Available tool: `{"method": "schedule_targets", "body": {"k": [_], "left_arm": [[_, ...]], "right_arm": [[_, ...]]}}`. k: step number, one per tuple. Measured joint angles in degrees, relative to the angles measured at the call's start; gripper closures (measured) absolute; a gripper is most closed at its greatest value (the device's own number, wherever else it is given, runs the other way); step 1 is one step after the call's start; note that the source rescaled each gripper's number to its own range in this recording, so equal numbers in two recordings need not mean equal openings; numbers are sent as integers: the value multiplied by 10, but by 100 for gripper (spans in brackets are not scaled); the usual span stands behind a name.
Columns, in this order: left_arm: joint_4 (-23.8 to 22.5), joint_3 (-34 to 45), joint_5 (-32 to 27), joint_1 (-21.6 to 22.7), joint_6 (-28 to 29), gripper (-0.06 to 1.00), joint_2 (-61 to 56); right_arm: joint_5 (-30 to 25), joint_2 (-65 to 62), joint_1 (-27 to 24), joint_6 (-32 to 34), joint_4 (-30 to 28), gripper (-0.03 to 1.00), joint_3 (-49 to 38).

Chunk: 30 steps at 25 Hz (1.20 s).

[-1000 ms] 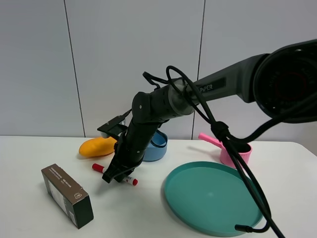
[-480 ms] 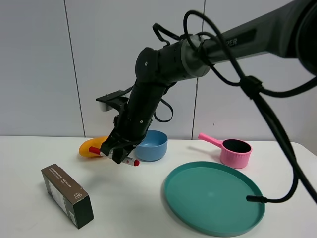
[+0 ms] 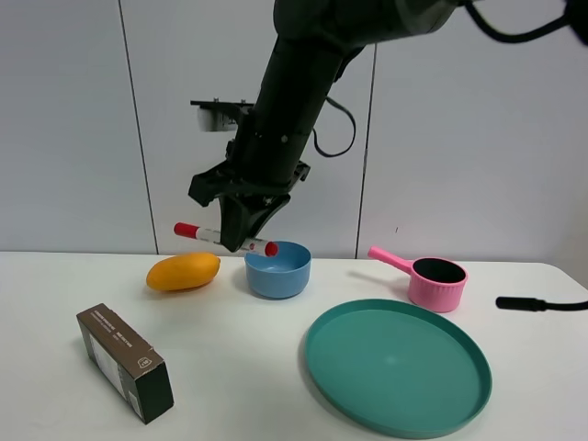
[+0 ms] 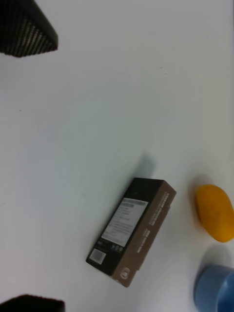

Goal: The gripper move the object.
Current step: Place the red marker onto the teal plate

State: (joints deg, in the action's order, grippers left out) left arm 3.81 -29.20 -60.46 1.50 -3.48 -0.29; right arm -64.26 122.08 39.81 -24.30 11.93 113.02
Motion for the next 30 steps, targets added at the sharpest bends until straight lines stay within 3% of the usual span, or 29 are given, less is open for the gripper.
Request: {"method": "schedule_targets", "body": {"k": [5,18,25,30], "left_arm": [[0,0,0,0,0,-6,0],[0,0,0,0,0,-6,0],[0,0,0,0,0,-6,0],[0,0,0,0,0,-6,0]], "right_arm": [[-49,-47,0,1,-41,97,0],[-56,-116,0,13,-102,97,-6],[-56,-170,-1,33,-111,97,-116],[-57,-215,-10,83,-111,97,-207]]}}
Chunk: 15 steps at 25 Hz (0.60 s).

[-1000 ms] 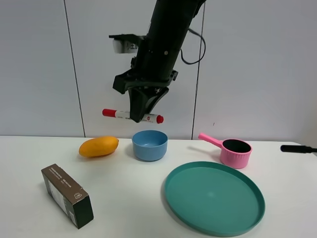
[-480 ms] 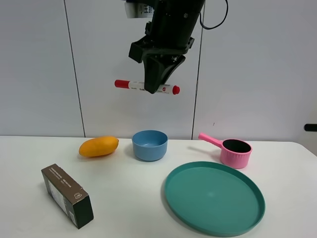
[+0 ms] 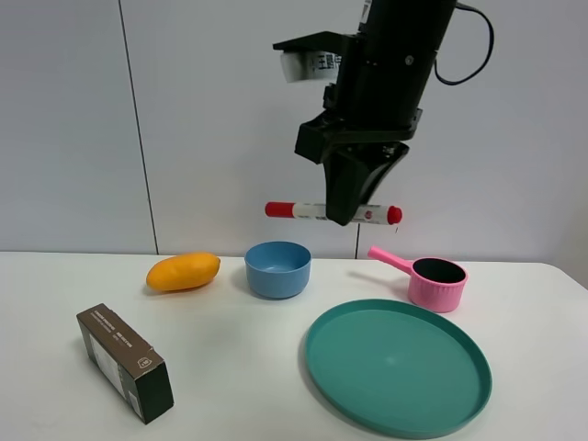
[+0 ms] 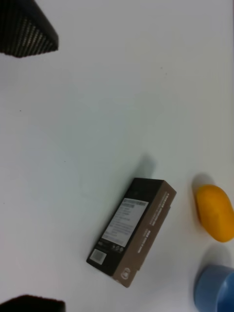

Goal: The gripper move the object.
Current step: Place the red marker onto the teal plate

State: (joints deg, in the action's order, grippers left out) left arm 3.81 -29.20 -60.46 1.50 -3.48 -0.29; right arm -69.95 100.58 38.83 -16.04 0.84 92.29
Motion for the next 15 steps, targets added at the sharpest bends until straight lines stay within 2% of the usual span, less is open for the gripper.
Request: {"method": "schedule_targets", "body": {"k": [6,11,15], "left_arm": [[0,0,0,0,0,-6,0],[0,0,0,0,0,-6,0],[0,0,0,0,0,-6,0]], "right_arm": [[1,-61,-25,72,0,97,-108],[2,-112,-61,80,0,97,-201],[56,-144,-101,57,0,97,-270]]}}
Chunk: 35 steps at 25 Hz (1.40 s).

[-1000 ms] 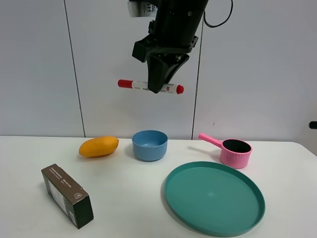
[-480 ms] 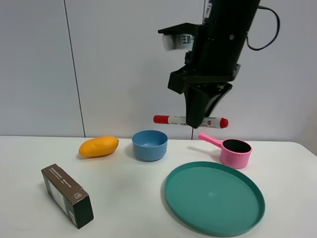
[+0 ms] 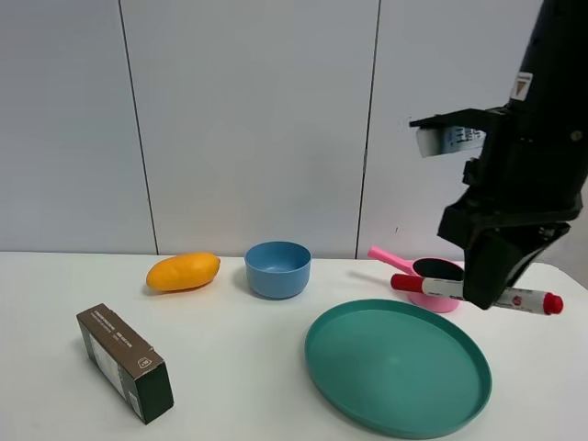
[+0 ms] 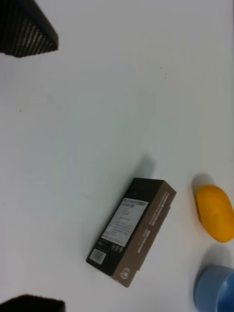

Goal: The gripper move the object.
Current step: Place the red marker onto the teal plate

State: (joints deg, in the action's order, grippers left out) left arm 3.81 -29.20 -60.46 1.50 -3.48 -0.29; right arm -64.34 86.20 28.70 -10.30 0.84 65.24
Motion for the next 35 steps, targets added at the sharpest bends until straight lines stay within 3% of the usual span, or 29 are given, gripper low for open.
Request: {"method": "schedule_targets", "body": {"k": [3,7,11,26,35], "left_arm": [[0,0,0,0,0,-6,0],[0,0,0,0,0,-6,0],[0,0,0,0,0,-6,0],[0,0,0,0,0,-6,0],[0,0,0,0,0,-6,0]], "right_arm": [[67,-9,-29,-26,0,97,-50],[196,-10,-62,-58,0,97,-113],[300,-10,-69,-68,0,97,-137],[470,156,-69,-69,0,97,-139],[520,201,-69,-69,0,97,-139]]}}
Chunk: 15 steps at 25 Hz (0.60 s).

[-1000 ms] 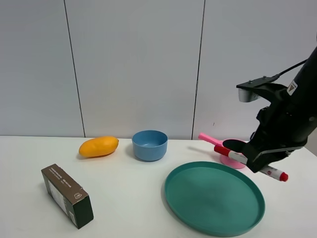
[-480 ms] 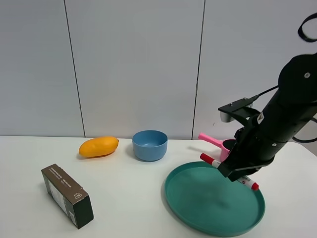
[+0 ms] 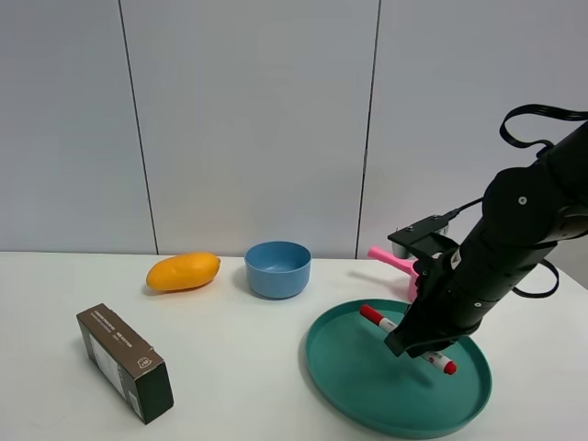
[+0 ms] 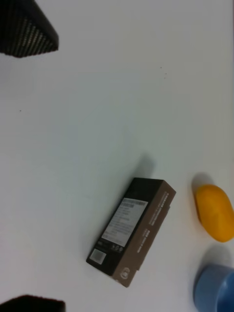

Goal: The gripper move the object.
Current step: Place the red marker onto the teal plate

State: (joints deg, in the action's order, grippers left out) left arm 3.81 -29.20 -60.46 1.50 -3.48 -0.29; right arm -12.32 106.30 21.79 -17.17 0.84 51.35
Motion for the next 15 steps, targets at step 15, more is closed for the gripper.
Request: {"method": "schedule_targets", "body": {"k": [15], "left_arm": [[0,0,0,0,0,-6,0]], "right_arm": [[26,39,5,2,0,60,0]]}}
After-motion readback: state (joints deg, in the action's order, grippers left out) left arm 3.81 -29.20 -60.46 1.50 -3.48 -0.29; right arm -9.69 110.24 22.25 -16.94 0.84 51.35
